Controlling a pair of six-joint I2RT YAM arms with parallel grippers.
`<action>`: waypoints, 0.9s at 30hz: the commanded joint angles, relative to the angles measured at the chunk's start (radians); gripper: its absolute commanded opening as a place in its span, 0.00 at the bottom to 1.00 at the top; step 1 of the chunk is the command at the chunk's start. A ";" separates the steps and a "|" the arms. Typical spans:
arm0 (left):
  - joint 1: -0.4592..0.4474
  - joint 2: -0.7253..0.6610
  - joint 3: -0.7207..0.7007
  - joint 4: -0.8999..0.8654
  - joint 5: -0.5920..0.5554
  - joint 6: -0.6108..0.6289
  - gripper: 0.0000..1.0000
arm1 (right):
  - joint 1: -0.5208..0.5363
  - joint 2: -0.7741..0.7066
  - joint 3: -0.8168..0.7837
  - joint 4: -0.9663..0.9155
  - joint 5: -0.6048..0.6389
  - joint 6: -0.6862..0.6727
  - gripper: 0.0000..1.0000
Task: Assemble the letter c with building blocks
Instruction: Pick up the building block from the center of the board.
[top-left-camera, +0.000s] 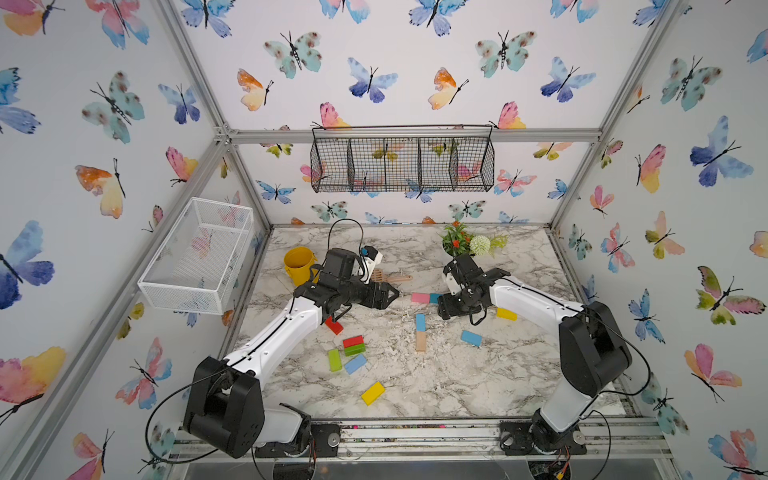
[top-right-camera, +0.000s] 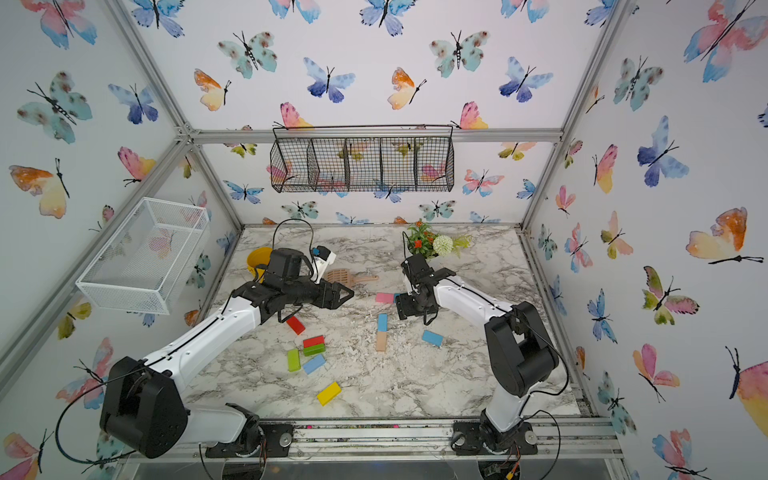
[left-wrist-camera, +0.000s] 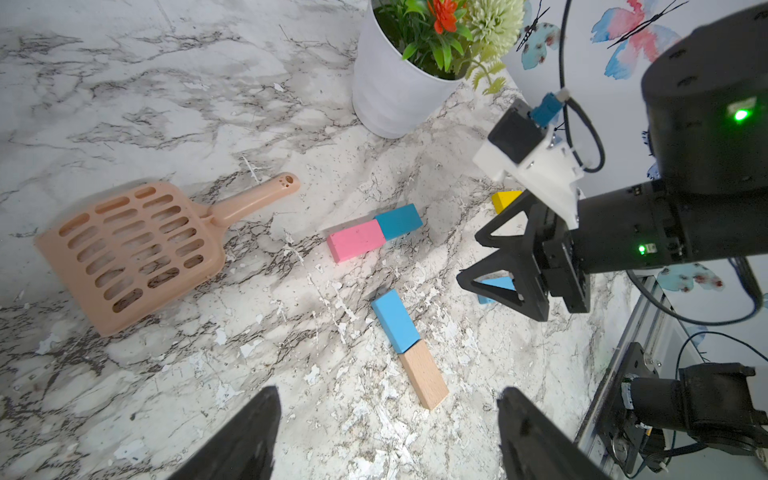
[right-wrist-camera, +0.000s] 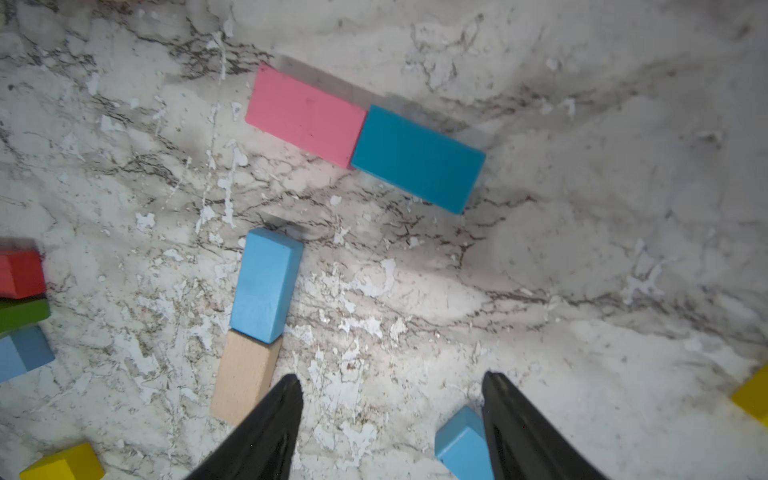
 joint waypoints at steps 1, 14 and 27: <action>-0.006 -0.007 0.008 -0.024 0.019 0.003 0.83 | -0.005 0.050 0.080 0.016 -0.033 -0.156 0.72; -0.003 -0.014 0.014 -0.028 0.022 0.006 0.83 | -0.005 0.206 0.232 0.039 -0.122 -0.710 0.68; -0.005 -0.006 0.014 -0.028 0.036 0.000 0.83 | -0.007 0.424 0.488 -0.160 -0.160 -0.949 0.67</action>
